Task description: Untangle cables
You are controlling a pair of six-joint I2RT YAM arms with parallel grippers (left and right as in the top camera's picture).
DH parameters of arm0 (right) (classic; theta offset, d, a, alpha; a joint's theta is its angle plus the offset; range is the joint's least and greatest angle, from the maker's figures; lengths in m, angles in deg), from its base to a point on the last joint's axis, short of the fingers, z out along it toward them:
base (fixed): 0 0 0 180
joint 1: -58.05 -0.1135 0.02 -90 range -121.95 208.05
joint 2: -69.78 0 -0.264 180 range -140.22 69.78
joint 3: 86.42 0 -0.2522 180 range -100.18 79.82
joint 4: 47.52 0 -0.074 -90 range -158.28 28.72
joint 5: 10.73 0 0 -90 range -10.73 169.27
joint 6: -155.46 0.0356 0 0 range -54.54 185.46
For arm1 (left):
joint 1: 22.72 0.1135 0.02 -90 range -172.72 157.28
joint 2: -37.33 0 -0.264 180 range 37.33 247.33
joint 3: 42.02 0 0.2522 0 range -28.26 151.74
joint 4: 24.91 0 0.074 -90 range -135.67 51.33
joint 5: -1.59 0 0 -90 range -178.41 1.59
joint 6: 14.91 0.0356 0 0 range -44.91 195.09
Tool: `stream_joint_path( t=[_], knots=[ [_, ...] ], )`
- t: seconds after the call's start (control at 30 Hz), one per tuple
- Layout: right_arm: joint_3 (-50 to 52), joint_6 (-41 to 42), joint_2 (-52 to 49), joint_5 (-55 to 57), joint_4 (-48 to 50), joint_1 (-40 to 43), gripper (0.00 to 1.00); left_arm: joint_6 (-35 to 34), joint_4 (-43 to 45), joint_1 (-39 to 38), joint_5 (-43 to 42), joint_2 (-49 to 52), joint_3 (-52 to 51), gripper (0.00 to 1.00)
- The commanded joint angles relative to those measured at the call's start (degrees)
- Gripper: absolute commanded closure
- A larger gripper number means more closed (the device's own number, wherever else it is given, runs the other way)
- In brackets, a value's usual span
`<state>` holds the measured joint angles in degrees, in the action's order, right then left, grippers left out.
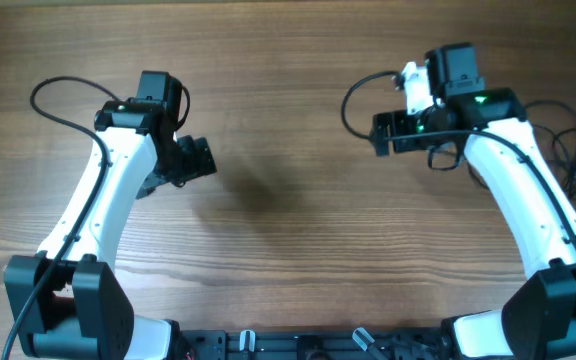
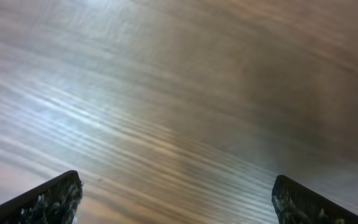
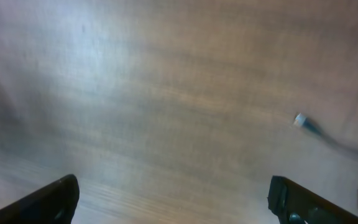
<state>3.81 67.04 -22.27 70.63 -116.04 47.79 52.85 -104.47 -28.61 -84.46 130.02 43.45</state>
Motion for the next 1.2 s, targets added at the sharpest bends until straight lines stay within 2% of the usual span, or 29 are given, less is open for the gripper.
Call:
stream_joint_path(
  t=[0.0, 0.1, 0.23, 0.43, 0.63, 0.83, 1.0, 1.17],
  knots=[
    [-0.3, 5.7, -0.7, 0.1, -2.9, -0.1, 0.00, -2.1, -4.2, 0.1, 2.5, -0.1, -0.2, 0.00],
    [-0.3, 6.2, 0.7, -1.9, -4.5, -0.1, 0.00, 1.1, -5.2, 0.1, -0.2, -0.5, -0.8, 0.00],
    [0.4, 6.3, 5.1, -1.7, -6.3, 0.0, 0.00, 2.1, -2.7, 0.1, -1.4, -3.9, -5.6, 0.00],
    [9.5, 6.3, 21.1, -0.1, 0.2, 0.0, 0.00, 2.3, 9.4, 0.1, -6.0, -18.9, -22.5, 0.00],
    [19.1, 6.0, 37.7, 0.9, 6.6, 0.0, 0.00, 3.0, 15.8, 0.1, -6.3, -34.9, -28.6, 0.00],
    [24.2, 6.1, 51.8, 4.5, 6.3, 0.0, 0.00, 3.8, 17.6, 0.1, -5.4, -53.0, -29.6, 0.00],
    [24.4, 6.0, 55.2, 5.7, 4.4, 0.0, 0.00, 3.8, 17.6, 0.1, -5.2, -60.7, -29.6, 0.00],
    [24.4, 6.1, 54.4, 5.7, 4.1, 0.0, 0.00, 3.8, 16.6, 0.1, -5.2, -62.0, -29.6, 0.00]
  ],
)
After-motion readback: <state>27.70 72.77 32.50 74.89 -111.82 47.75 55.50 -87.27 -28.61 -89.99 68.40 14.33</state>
